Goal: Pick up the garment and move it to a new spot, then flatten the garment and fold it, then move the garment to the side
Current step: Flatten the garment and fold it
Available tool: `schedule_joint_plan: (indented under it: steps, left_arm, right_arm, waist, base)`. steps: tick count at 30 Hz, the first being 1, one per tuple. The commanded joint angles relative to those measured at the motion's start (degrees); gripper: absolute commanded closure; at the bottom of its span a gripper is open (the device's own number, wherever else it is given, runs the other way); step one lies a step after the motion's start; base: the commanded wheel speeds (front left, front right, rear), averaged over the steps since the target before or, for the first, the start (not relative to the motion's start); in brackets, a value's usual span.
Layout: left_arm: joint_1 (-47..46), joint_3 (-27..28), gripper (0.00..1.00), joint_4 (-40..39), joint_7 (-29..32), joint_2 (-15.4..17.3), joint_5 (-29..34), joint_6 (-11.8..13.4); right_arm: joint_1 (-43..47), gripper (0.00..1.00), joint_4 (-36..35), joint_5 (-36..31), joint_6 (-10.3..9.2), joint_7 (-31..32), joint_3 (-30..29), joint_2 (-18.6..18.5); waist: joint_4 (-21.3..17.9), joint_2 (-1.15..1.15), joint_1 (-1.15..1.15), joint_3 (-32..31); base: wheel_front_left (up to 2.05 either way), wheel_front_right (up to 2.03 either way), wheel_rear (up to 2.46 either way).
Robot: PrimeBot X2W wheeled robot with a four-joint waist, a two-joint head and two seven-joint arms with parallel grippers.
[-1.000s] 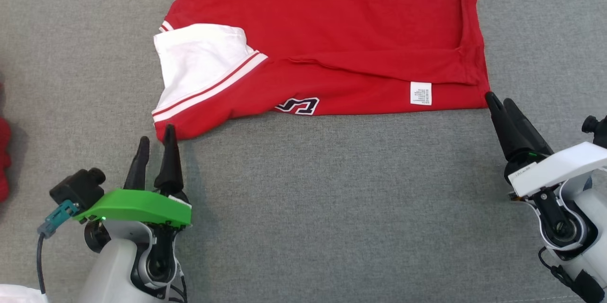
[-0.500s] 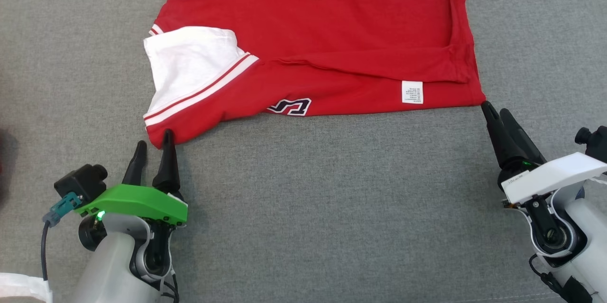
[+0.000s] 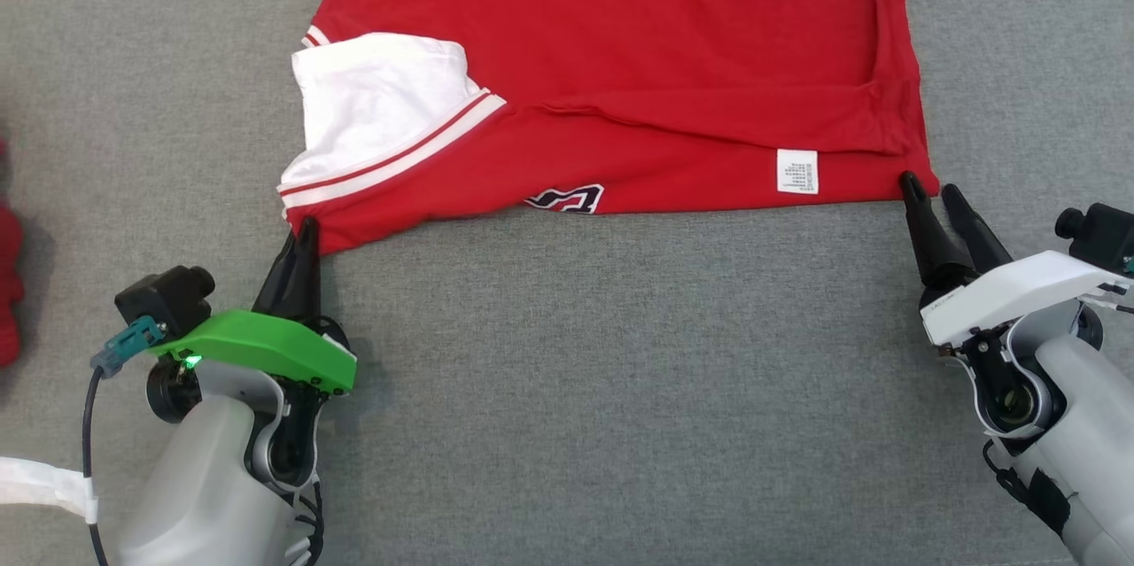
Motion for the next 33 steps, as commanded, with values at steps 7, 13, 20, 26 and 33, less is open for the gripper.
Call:
schedule_joint_plan:
  steps: [7,13,20,26,33]
  left_arm:
    - [0.65,-1.0,1.0,0.59,-1.1,1.64,1.12,-0.57]
    - [2.3,-1.22,1.0,-0.33,-1.39,2.27,0.3,-0.63]
    - [7.31,-1.56,1.0,-4.34,-1.38,3.38,-0.6,-0.66]
    - [15.95,-3.12,1.0,-12.33,1.05,4.75,-1.81,0.0]
    - [24.83,-5.26,1.0,-22.64,4.54,5.9,-1.77,3.36]
  right_arm:
    - [1.43,1.0,0.0,0.46,0.04,0.1,1.1,-0.82]
    - [3.12,1.0,-1.95,1.85,0.04,-0.06,1.28,-2.78]
    - [6.85,1.0,-4.08,2.49,0.04,-0.17,1.78,-5.51]
    - [11.88,1.0,-5.84,1.35,0.04,-0.23,0.9,-8.73]
    - [20.7,1.0,-9.07,-1.41,0.02,-0.26,-3.32,-11.36]
  waist:
    - [0.8,0.0,0.0,-2.14]
    - [0.95,0.0,0.0,-4.12]
    - [1.0,0.0,0.0,-6.03]
    - [1.37,0.0,0.0,-7.35]
    - [1.93,0.0,0.0,-8.73]
  base:
    - [0.0,0.0,0.0]
    - [0.0,0.0,0.0]
    - [0.0,0.0,0.0]
    - [0.0,0.0,0.0]
    - [0.0,0.0,0.0]
